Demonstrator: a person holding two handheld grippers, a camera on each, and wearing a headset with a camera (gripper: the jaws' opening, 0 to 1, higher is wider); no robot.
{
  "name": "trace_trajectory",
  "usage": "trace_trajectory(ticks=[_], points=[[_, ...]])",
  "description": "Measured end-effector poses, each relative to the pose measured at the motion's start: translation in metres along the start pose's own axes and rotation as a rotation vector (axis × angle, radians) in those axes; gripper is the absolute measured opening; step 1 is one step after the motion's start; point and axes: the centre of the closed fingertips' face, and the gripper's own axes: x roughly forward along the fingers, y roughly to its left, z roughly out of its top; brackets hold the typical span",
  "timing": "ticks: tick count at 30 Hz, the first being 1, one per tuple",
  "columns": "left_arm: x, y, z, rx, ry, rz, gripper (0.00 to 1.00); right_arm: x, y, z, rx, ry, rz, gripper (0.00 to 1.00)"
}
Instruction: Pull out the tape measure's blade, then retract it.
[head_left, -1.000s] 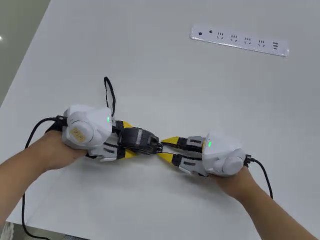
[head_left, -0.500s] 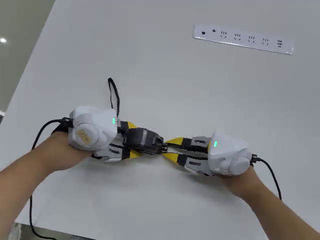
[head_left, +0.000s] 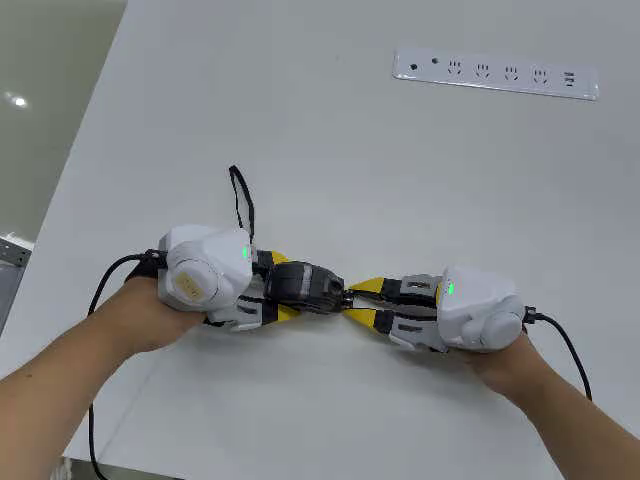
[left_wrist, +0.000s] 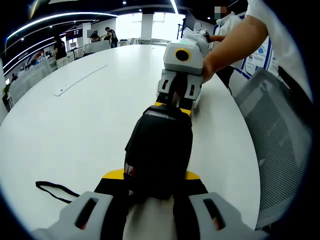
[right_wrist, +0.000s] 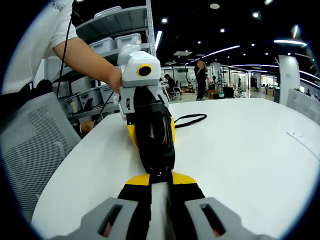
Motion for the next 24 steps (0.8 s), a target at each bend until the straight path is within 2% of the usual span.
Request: trace_trajectory(ticks=[14,24], points=[[-0.0001,0.0005,0.0,-0.014,-0.013,0.002,0.3,-0.0009,-0.0007,-0.0001,-0.008,0.001,-0.004,0.11],[-0.0002,0.0003,0.0004,-0.024,-0.013,0.005,0.3,-0.0088,-0.0006,-0.0025,0.001,0.004,0.004,0.11]])
